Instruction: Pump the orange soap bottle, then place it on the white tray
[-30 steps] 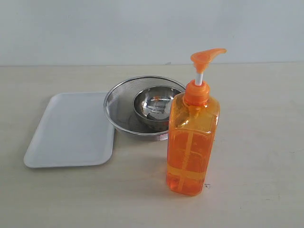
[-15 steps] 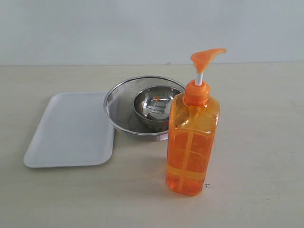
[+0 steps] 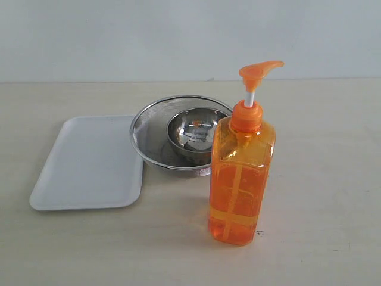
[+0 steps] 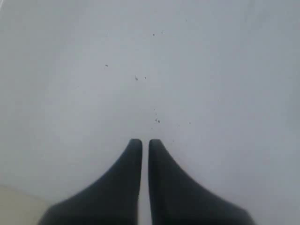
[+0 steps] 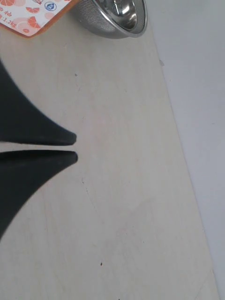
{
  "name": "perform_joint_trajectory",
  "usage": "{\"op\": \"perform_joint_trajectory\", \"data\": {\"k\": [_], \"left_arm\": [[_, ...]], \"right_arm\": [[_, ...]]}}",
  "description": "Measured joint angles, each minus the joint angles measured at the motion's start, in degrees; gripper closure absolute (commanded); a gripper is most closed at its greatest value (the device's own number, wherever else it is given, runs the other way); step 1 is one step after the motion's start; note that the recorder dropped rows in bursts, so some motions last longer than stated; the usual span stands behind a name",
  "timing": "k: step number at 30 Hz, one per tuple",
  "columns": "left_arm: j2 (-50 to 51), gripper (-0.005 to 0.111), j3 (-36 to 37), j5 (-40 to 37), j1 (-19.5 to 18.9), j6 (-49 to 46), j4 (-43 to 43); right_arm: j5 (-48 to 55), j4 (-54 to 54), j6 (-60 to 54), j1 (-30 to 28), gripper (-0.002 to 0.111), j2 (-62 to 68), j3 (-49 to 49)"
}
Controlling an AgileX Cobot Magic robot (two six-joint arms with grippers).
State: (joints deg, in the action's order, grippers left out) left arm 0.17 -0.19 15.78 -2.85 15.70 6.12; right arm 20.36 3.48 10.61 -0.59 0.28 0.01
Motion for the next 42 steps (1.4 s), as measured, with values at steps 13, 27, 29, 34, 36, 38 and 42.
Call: {"op": "perform_joint_trajectory", "data": {"k": [13, 27, 29, 34, 36, 38, 42], "left_arm": [[9.46, 0.102, -9.09, 17.78, 0.0, 46.81, -51.34], [40.08, 0.102, -15.45, 27.08, 0.0, 42.74, -60.26], [40.21, 0.102, -14.6, 27.08, 0.0, 43.08, -60.27], [43.62, 0.102, -9.29, 28.64, 0.0, 39.54, -58.27], [45.26, 0.102, -8.0, 30.11, 0.0, 38.35, -57.38], [47.14, 0.102, -7.01, 31.37, 0.0, 36.74, -56.24], [52.31, 0.102, -5.58, 32.94, 0.0, 32.45, -53.21]], "right_arm": [[0.0, 0.0, 0.0, 0.0, 0.108, 0.0, 0.0], [0.0, 0.0, 0.0, 0.0, 0.108, 0.0, 0.0], [0.0, 0.0, 0.0, 0.0, 0.108, 0.0, 0.0], [0.0, 0.0, 0.0, 0.0, 0.108, 0.0, 0.0], [0.0, 0.0, 0.0, 0.0, 0.108, 0.0, 0.0], [0.0, 0.0, 0.0, 0.0, 0.108, 0.0, 0.0], [0.0, 0.0, 0.0, 0.0, 0.108, 0.0, 0.0]]}}
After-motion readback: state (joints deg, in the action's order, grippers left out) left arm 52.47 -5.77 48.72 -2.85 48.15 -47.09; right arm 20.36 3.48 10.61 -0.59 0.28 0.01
